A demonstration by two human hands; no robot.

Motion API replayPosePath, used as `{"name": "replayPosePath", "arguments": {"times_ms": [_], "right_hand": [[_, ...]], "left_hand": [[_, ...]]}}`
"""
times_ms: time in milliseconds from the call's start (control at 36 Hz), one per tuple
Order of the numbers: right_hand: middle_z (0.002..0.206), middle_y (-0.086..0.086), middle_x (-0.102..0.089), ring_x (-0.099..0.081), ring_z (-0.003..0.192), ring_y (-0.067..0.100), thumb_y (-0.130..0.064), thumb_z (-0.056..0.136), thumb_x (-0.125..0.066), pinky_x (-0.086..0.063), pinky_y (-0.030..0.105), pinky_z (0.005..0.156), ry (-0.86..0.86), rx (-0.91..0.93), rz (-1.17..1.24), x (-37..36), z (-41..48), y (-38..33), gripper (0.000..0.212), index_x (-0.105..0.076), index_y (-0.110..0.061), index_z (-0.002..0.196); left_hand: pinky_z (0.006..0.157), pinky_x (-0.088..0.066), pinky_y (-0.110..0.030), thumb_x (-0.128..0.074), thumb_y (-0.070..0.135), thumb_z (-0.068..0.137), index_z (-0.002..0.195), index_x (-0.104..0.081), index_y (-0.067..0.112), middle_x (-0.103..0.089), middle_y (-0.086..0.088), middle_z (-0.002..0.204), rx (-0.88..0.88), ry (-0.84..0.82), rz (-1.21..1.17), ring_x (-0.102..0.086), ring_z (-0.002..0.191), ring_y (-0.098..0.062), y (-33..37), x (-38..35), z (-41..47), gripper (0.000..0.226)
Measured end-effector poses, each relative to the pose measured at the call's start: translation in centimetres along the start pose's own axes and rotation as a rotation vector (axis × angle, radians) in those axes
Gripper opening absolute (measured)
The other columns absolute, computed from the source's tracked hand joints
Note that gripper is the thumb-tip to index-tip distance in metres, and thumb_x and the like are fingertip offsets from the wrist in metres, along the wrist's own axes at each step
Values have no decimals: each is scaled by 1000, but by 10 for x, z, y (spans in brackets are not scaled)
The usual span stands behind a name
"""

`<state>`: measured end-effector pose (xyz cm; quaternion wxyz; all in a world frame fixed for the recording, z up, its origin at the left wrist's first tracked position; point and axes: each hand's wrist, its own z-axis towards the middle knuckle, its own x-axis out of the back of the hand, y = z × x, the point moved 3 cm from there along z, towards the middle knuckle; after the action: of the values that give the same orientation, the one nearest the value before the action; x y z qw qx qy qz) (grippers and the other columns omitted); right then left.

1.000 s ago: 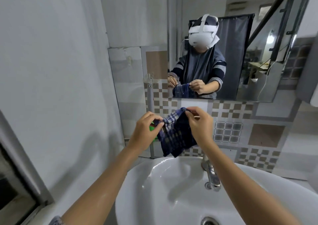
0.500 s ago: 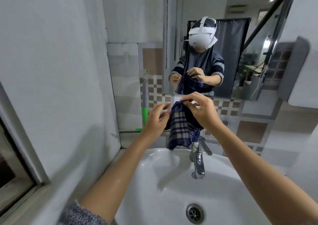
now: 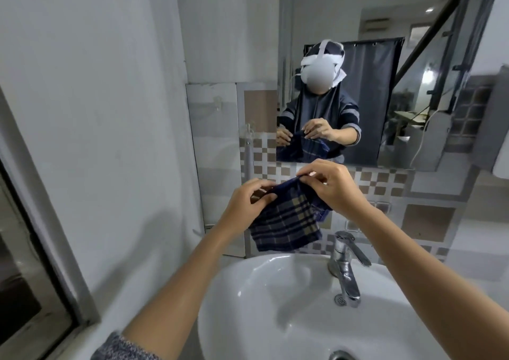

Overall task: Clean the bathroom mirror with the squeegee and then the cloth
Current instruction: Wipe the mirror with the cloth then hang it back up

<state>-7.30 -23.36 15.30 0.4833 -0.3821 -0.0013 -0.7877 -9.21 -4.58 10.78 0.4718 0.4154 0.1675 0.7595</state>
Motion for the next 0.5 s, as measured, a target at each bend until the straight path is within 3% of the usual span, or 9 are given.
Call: {"name": "replayPosePath", "arguments": {"times_ms": [139,250,361,417,500], "right_hand": [[84,-2,-65,-63,75,14,0,81,-66,-48,12,71,57,4,-16,-24,43,-10,13,-73,-9,88],[82,7,-70,-62,74,14,1,78,-68,-44,7,72,203,45,-12,-39,92,-26,11,-74,-5,86],[85,4,-71,-60,77,11,-3,81,-66,-41,3,74,323,34,-9,-52,149,-42,11,-74,-6,89],[87,2,-71,-61,79,10,-6,83,-65,-44,7,75,360,14,-25,-60,180,-47,13,-74,-9,91],[89,3,-72,-63,81,17,-9,85,-61,-52,28,76,418,17,-66,-70,222,-54,14,-74,-12,91]], "left_hand": [[80,-50,-16,-62,10,86,108,-67,14,-66,0,98,-61,54,74,-61,88,-9,-14,48,33,23],[77,-50,-16,-65,9,83,102,-70,13,-67,3,90,-158,202,156,-61,82,-10,-21,93,71,20],[79,-45,-8,-62,7,85,100,-71,14,-66,6,92,-222,353,204,-57,82,-2,-26,132,113,18],[81,-42,-6,-59,7,87,100,-71,15,-65,9,93,-231,427,213,-55,83,0,-29,148,134,19],[83,-39,-4,-55,7,89,98,-71,16,-66,6,94,-221,531,208,-55,86,-1,-36,168,166,20]]}}
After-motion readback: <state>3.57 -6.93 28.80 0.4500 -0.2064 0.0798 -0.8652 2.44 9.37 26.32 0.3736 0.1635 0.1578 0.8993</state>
